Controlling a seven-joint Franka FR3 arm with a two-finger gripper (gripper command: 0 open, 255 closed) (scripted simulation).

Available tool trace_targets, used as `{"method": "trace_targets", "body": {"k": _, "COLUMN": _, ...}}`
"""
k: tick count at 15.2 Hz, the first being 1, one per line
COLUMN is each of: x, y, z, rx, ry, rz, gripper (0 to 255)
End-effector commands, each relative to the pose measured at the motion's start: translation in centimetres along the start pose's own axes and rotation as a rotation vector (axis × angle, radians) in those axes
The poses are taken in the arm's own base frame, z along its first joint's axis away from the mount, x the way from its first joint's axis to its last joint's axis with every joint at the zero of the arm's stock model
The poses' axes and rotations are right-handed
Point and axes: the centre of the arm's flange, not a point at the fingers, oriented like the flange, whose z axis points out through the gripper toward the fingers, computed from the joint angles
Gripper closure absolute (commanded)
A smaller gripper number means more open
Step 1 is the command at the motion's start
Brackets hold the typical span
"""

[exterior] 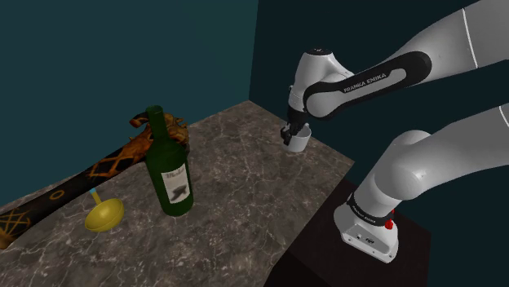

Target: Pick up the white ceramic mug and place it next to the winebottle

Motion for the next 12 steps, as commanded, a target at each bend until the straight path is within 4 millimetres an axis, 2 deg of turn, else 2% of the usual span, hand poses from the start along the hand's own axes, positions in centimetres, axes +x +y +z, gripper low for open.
{"method": "trace_targets", "body": {"k": 1, "x": 0.0, "y": 0.0, "z": 0.0, "rx": 0.0, "ry": 0.0, "rz": 0.0, "gripper": 255}}
{"method": "trace_targets", "body": {"k": 8, "x": 0.0, "y": 0.0, "z": 0.0, "rx": 0.0, "ry": 0.0, "rz": 0.0, "gripper": 255}}
{"method": "trace_targets", "body": {"k": 12, "x": 0.1, "y": 0.1, "z": -2.1, "rx": 0.0, "ry": 0.0, "rz": 0.0, "gripper": 255}}
